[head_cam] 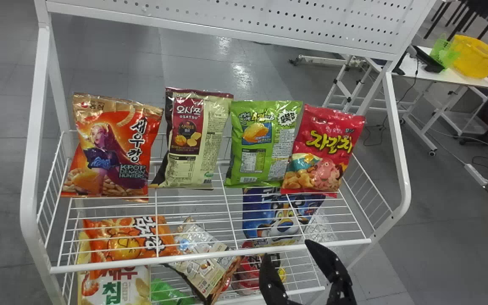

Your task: Hold basket handle with left hand then pick Jagalchi snack with right hand and place into basket

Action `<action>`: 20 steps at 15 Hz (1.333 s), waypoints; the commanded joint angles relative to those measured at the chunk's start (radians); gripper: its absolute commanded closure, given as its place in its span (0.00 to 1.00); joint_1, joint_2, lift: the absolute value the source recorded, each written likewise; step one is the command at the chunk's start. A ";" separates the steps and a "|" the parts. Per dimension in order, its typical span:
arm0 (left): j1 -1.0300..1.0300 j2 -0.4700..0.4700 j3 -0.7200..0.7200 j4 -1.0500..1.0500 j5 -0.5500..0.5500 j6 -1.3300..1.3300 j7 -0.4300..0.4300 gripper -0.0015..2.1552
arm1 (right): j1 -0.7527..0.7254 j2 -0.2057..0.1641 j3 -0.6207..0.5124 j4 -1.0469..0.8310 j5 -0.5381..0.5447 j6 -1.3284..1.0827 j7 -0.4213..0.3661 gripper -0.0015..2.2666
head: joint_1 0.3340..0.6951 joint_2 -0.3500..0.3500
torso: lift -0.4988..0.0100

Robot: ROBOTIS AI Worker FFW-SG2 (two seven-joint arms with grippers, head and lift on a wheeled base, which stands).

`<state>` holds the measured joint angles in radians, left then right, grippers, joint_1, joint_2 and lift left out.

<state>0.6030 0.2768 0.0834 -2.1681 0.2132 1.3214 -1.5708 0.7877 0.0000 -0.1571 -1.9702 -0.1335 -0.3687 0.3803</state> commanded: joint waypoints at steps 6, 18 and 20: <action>0.001 -0.018 -0.001 0.011 -0.014 0.009 -0.010 1.00 | -0.008 0.001 -0.005 0.016 -0.009 -0.003 0.003 0.07 | 1.00 0.00 | 0.97; -0.025 -0.025 -0.004 0.053 -0.020 0.006 -0.010 1.00 | -0.211 0.001 -0.185 0.005 -0.089 0.301 0.037 0.07 | 1.00 0.00 | 0.97; -0.026 -0.028 0.001 0.059 -0.015 0.009 -0.010 1.00 | -0.281 0.001 -0.240 0.001 -0.094 0.414 0.054 0.07 | 1.00 0.00 | 0.97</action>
<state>0.5783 0.2504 0.0809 -2.1135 0.1955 1.3299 -1.5708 0.5567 0.0000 -0.3577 -1.9674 -0.2216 -0.0357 0.4254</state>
